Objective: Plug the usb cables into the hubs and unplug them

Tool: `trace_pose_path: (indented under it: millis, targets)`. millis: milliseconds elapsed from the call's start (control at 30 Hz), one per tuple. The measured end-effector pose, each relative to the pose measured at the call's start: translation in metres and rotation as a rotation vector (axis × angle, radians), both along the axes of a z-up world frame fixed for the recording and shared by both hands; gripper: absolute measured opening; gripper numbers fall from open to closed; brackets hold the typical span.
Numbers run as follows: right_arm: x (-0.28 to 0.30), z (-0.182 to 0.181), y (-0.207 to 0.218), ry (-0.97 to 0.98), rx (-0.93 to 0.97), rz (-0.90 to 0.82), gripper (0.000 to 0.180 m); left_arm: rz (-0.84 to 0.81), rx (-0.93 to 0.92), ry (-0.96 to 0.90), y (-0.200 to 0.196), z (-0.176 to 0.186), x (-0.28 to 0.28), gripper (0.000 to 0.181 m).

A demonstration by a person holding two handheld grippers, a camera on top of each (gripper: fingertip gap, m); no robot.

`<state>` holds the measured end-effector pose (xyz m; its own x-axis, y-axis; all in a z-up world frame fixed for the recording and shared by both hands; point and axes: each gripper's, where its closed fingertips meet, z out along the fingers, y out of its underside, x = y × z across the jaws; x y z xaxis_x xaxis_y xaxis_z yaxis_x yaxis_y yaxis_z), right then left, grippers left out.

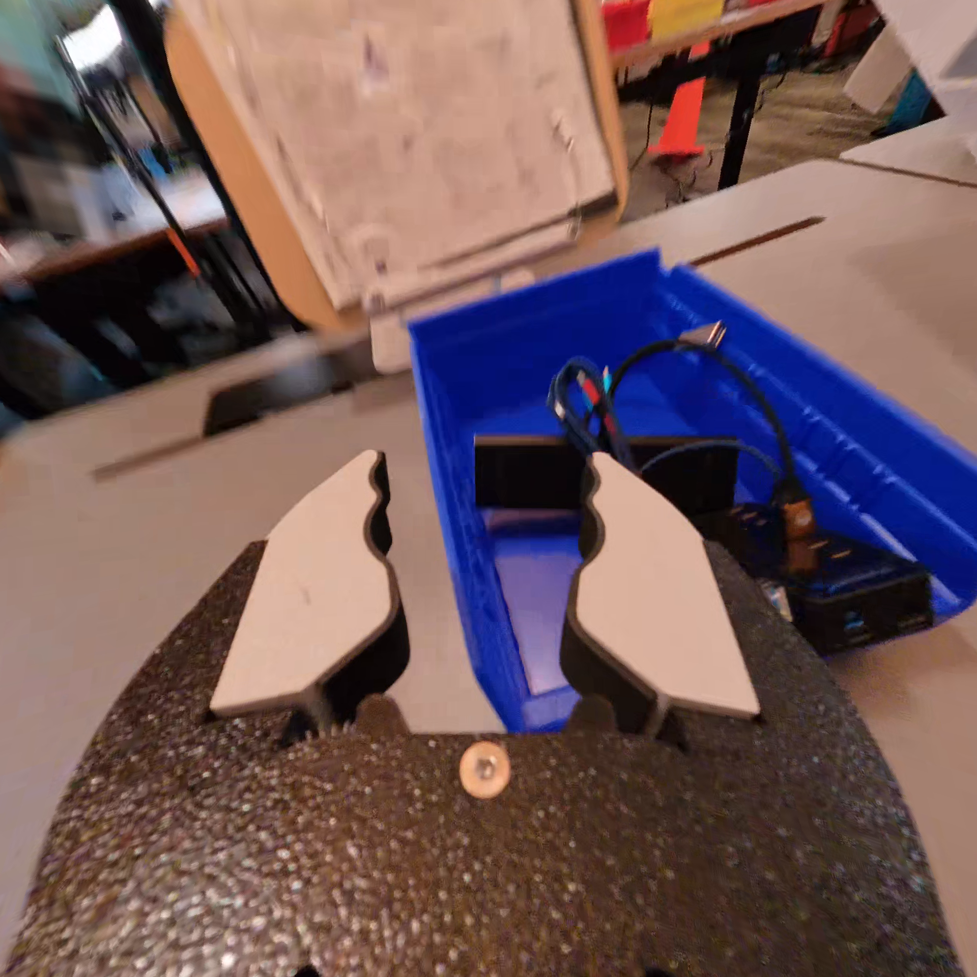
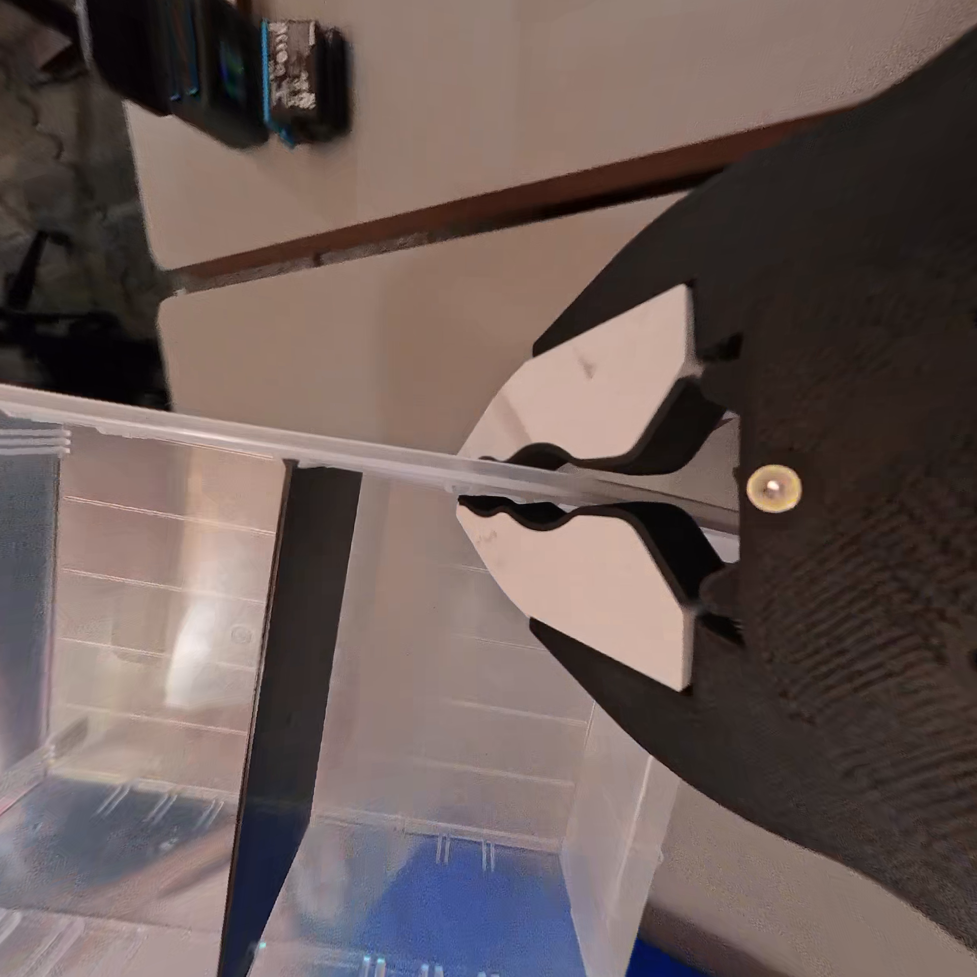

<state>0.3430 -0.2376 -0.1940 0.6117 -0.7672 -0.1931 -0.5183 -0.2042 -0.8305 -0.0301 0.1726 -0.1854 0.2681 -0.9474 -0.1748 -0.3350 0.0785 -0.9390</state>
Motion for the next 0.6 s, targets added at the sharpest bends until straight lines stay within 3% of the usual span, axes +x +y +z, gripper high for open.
trace_pose_path:
  millis: [33, 133, 233, 367, 600]
  targets:
    - [0.005, -0.010, -0.003, 0.019, -0.042, -0.002, 0.007, 0.013, -0.066, 0.032, 0.008, -0.016, -0.002, 0.070]
    - [0.016, -0.041, -0.004, 0.101, -0.109, 0.015, 0.008, 0.058, -0.152, 0.136, 0.025, -0.055, -0.005, 0.067]
    - [0.023, -0.058, 0.001, 0.143, -0.180, 0.027, 0.008, 0.026, -0.199, 0.206, 0.022, -0.080, 0.001, 0.043]
    - [0.032, -0.065, 0.007, 0.123, -0.317, 0.037, 0.008, 0.090, -0.048, 0.213, 0.033, -0.081, 0.002, 0.011]
    - [0.049, -0.090, 0.008, 0.227, -0.394, 0.076, 0.006, 0.170, -0.121, 0.149, 0.057, -0.081, -0.024, 0.008]
